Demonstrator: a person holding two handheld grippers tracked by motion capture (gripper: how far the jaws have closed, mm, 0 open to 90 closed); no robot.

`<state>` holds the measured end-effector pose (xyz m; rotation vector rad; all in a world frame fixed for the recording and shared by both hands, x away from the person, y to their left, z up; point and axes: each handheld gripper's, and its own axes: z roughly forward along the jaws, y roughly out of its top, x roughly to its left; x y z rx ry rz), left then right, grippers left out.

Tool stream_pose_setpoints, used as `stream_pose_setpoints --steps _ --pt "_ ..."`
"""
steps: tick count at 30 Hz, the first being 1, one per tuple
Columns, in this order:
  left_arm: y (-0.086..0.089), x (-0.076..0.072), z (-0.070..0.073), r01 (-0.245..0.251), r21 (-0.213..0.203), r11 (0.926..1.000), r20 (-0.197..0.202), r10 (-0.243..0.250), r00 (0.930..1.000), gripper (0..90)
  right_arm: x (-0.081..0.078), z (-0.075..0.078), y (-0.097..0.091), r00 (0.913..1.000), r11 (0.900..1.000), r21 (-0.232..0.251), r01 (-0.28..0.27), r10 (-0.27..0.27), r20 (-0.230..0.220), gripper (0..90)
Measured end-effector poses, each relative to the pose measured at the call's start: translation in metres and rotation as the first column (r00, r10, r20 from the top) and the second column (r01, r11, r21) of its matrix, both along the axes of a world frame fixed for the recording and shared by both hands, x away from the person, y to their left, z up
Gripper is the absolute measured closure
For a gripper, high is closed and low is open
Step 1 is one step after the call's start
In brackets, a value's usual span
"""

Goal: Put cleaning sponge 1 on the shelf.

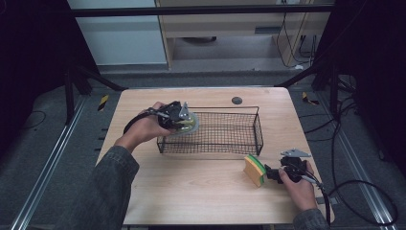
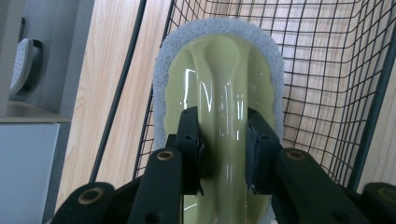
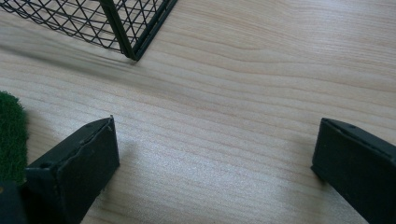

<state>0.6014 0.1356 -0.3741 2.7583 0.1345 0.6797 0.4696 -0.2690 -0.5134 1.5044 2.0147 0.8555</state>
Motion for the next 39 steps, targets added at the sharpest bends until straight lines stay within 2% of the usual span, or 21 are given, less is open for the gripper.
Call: stream_pose_setpoints --steps 9,16,39 --pt "0.001 0.004 -0.01 -0.002 0.002 1.0 -0.018 0.002 0.9998 70.8 0.0 0.0 0.0 1.0 1.0 -0.001 0.0 0.0 0.0 0.8" --pt "0.005 0.005 -0.012 -0.006 0.002 1.0 -0.028 0.006 0.9996 70.7 0.0 0.0 0.0 1.0 1.0 0.002 0.001 -0.001 0.0 0.8" --pt "0.0 0.011 -0.031 -0.027 0.034 0.999 -0.084 0.03 0.996 70.7 0.0 0.0 0.0 1.0 1.0 0.002 0.001 -0.001 0.0 0.8"
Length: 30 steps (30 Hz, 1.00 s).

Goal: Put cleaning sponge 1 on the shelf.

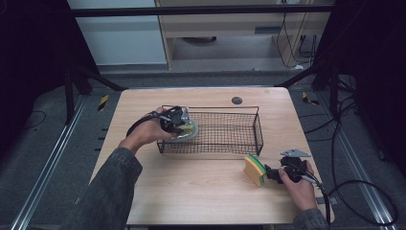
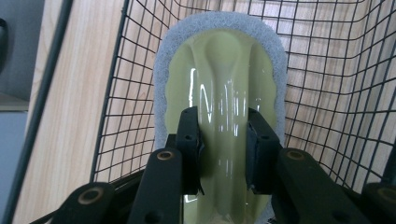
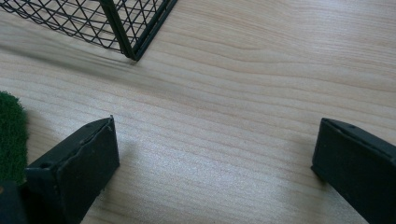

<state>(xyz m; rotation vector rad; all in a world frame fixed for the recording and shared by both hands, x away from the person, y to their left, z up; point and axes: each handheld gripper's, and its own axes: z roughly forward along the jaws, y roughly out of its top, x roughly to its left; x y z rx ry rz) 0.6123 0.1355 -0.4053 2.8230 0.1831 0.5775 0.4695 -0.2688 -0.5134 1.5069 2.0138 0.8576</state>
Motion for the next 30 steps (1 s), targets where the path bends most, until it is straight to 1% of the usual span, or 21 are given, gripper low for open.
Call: stream_pose_setpoints --steps 7,12,13,16,18,20,21,24,25,28,30 --pt "0.002 0.001 -0.007 -0.009 -0.004 0.9999 -0.018 0.009 0.9998 70.7 0.0 0.0 0.0 1.0 1.0 -0.003 -0.002 0.002 0.0 0.8" --pt "-0.001 0.003 -0.012 -0.014 0.006 0.9999 -0.031 0.014 0.9994 70.7 0.0 0.0 0.0 1.0 1.0 -0.002 -0.001 0.001 0.0 0.8" --pt "-0.001 0.003 -0.012 -0.009 0.01 0.9999 -0.029 0.009 0.9995 70.7 0.0 0.0 0.0 1.0 1.0 -0.002 -0.001 0.001 0.0 0.8" --pt "-0.002 0.004 -0.014 -0.019 0.013 0.9997 -0.041 0.019 0.999 70.7 0.0 0.0 0.0 1.0 1.0 0.0 0.0 0.0 0.0 0.8" --pt "-0.003 0.005 -0.015 -0.015 0.019 0.9997 -0.04 0.016 0.9991 70.7 0.0 0.0 0.0 1.0 1.0 -0.003 -0.001 0.001 0.0 0.8" --pt "-0.003 0.004 -0.017 -0.022 0.022 0.9995 -0.052 0.023 0.9984 70.7 0.0 0.0 0.0 1.0 1.0 -0.003 -0.001 0.001 0.0 0.8" --pt "-0.003 0.005 -0.017 -0.018 0.025 0.9995 -0.048 0.019 0.9986 70.7 0.0 0.0 0.0 1.0 1.0 -0.002 -0.001 0.001 0.0 0.8" --pt "-0.003 0.005 -0.019 -0.018 0.03 0.9994 -0.06 0.02 0.998 70.6 0.0 0.0 0.0 1.0 1.0 0.001 -0.001 0.001 0.0 0.8" --pt "-0.004 0.006 -0.02 -0.013 0.034 0.9994 -0.056 0.015 0.9983 70.6 0.0 0.0 0.0 1.0 1.0 0.005 0.0 0.0 -0.003 0.8" --pt "-0.005 0.006 -0.022 -0.021 0.032 0.9993 -0.071 0.023 0.9972 70.6 0.0 0.0 0.0 1.0 1.0 0.004 -0.001 0.001 -0.003 0.8" --pt "-0.006 0.007 -0.023 -0.021 0.035 0.9992 -0.073 0.024 0.9971 70.5 0.0 0.0 0.0 1.0 1.0 0.005 0.0 0.0 -0.003 0.8"
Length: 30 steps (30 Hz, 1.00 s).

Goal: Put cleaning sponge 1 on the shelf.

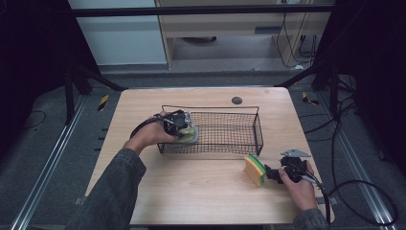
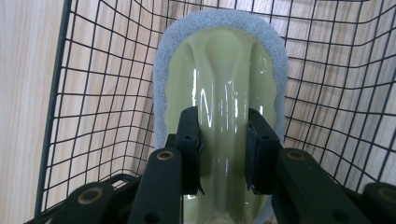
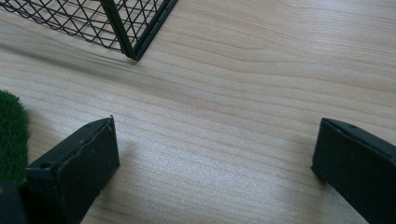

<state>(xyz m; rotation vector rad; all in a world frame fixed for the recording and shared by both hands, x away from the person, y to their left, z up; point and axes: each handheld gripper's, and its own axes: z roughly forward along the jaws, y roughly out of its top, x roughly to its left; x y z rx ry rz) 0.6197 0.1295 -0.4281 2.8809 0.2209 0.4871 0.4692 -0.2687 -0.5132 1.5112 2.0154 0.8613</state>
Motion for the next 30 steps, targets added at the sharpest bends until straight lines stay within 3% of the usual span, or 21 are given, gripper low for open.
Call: stream_pose_setpoints --steps 8,15,25,30 --pt "0.0 0.001 -0.002 -0.015 0.01 0.9998 -0.004 0.015 0.9999 68.6 0.0 0.0 0.0 1.0 1.0 0.0 -0.001 0.001 0.0 0.8" --pt "0.004 -0.001 -0.001 -0.035 -0.021 0.9992 -0.003 0.035 0.9994 65.4 0.0 0.0 0.0 1.0 1.0 0.0 -0.002 0.002 0.0 0.8" --pt "0.012 -0.005 0.016 -0.061 -0.141 0.9882 0.02 0.064 0.9977 53.4 0.0 0.0 0.0 1.0 1.0 0.001 0.0 0.0 -0.001 0.8" --pt "0.012 -0.011 0.027 -0.065 -0.199 0.9778 0.031 0.073 0.9969 47.3 0.0 0.0 0.0 1.0 1.0 0.001 0.0 0.0 -0.001 0.8"
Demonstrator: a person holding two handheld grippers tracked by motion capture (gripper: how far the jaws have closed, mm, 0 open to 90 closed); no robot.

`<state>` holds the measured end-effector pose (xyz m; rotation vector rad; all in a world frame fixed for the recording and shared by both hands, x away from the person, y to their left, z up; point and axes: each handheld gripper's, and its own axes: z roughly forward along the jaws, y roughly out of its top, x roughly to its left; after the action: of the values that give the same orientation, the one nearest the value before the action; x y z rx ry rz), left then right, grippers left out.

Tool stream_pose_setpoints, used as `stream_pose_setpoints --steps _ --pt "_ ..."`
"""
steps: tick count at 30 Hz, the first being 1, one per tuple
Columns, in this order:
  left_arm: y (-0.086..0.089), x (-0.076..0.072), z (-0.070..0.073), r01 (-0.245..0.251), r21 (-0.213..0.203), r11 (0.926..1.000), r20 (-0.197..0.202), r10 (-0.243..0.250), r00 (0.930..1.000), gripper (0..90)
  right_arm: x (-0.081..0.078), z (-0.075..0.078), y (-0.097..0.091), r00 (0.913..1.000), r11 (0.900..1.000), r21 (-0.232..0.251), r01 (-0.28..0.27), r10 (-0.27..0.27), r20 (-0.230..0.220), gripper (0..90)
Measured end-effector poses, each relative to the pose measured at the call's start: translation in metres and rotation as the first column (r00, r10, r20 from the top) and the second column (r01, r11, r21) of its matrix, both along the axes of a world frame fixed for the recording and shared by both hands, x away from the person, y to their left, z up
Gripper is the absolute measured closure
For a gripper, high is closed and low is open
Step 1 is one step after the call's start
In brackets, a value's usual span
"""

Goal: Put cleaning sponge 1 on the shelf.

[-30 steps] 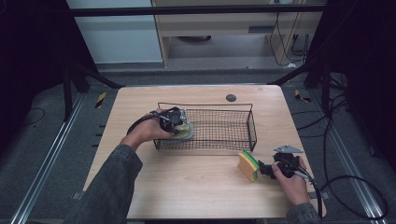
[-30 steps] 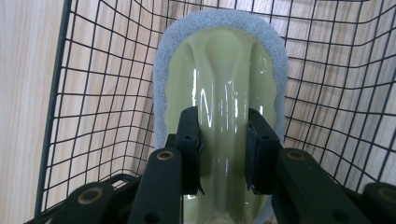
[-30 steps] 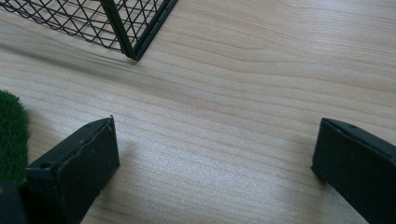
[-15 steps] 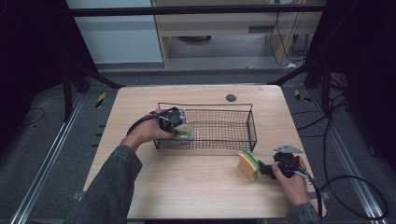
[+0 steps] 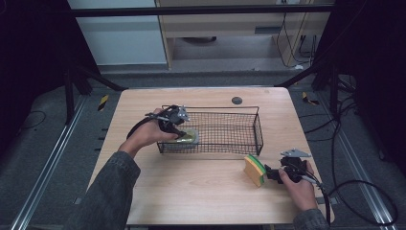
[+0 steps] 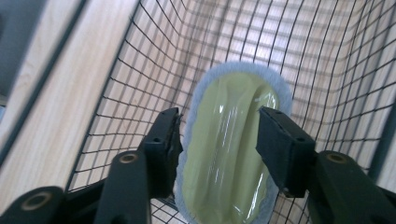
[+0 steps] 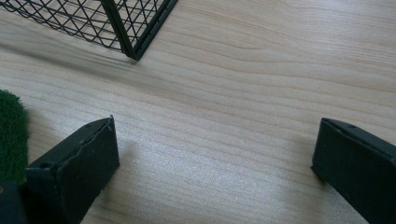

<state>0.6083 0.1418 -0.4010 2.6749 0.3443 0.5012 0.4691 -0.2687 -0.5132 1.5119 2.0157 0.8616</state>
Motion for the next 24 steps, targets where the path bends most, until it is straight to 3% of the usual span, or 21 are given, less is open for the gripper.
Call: stream_pose_setpoints --steps 9,13,22,24 --pt "0.003 -0.011 0.012 -0.064 -0.064 0.9959 0.026 0.066 0.9975 18.2 0.0 0.0 0.0 1.0 1.0 -0.001 -0.001 0.001 0.002 0.8" --pt "0.007 -0.016 0.016 -0.113 -0.116 0.9868 0.03 0.117 0.9927 9.4 0.0 0.0 0.0 1.0 1.0 0.001 0.001 -0.001 0.001 0.8" --pt "0.021 -0.027 0.023 -0.18 -0.161 0.9704 0.041 0.189 0.9811 5.1 0.0 0.0 0.0 1.0 1.0 0.001 0.004 -0.004 0.001 0.7" --pt "0.025 -0.03 0.024 -0.204 -0.189 0.9607 0.048 0.216 0.9752 4.8 0.0 0.0 0.0 1.0 1.0 0.001 0.004 -0.004 0.001 0.8"
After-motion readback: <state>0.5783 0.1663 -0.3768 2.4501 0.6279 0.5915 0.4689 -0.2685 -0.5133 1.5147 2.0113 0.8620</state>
